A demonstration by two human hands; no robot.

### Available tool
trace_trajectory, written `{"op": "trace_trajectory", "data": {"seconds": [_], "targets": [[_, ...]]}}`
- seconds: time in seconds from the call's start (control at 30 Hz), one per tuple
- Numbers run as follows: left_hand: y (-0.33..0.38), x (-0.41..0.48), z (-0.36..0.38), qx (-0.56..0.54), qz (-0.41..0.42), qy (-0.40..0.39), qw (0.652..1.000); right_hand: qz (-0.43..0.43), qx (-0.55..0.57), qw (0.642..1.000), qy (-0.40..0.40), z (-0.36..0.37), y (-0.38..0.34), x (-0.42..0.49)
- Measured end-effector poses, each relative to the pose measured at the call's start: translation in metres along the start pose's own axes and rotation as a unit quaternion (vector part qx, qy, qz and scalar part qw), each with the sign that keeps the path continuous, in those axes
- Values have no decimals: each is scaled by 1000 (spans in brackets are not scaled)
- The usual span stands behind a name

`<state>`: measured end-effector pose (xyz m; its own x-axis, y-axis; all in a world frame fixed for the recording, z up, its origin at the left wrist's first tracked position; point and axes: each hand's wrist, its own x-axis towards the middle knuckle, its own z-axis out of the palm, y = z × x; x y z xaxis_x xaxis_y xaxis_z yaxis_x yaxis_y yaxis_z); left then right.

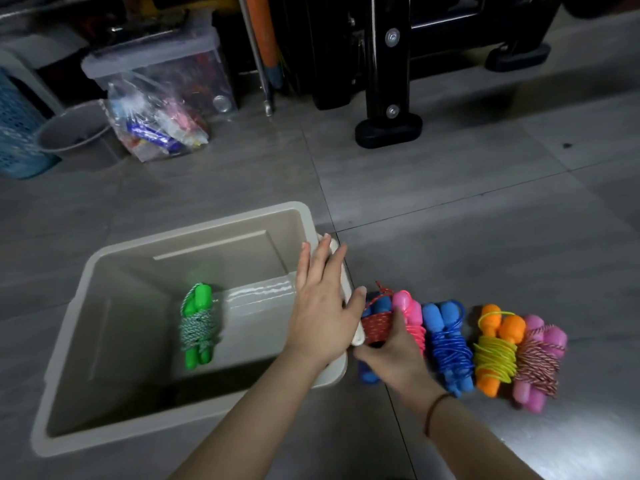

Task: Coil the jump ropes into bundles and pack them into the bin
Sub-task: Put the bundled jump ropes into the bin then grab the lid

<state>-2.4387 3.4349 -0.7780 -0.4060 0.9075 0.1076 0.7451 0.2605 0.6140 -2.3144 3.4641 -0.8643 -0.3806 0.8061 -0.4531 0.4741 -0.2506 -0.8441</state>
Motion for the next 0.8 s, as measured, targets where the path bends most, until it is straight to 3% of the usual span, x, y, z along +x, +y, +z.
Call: {"op": "trace_trajectory", "data": {"seconds": [0.1,0.2,0.27,0.33,0.37,0.43,0.5,0.57,0.67,0.73,0.8], "targets": [[-3,0,1,6,-7,-10,1000,-7,130,991,36,-33,-27,-14],[-2,0,-1,-9,-14,-22,1000,-71,241,964,86,-53,-54,-26],[-2,1,-3,-77,-33,-32,996,-120,273,952,72,-53,-74,-36],[1,0,-6,-204,-43,-33,977,-178,225,958,13,-43,-89,-41],[6,-1,-10,-302,-51,-29,952,-203,177,963,-21,-35,-94,-43],[6,0,-16,-540,-111,-21,834,-219,102,968,-70,-17,-97,-42],[-5,1,-21,-647,-196,-22,737,-218,62,971,-75,-3,-100,-42],[-13,-1,-27,-668,-229,-39,707,-232,-9,972,-43,8,-103,-44],[-24,4,-43,-671,-230,-21,704,-259,-72,963,-1,17,-98,-44],[-35,12,-67,-636,-208,8,743,-241,-86,967,0,23,-88,-39],[-48,21,-101,-590,-184,4,786,-192,7,980,-44,26,-81,-36]]}}
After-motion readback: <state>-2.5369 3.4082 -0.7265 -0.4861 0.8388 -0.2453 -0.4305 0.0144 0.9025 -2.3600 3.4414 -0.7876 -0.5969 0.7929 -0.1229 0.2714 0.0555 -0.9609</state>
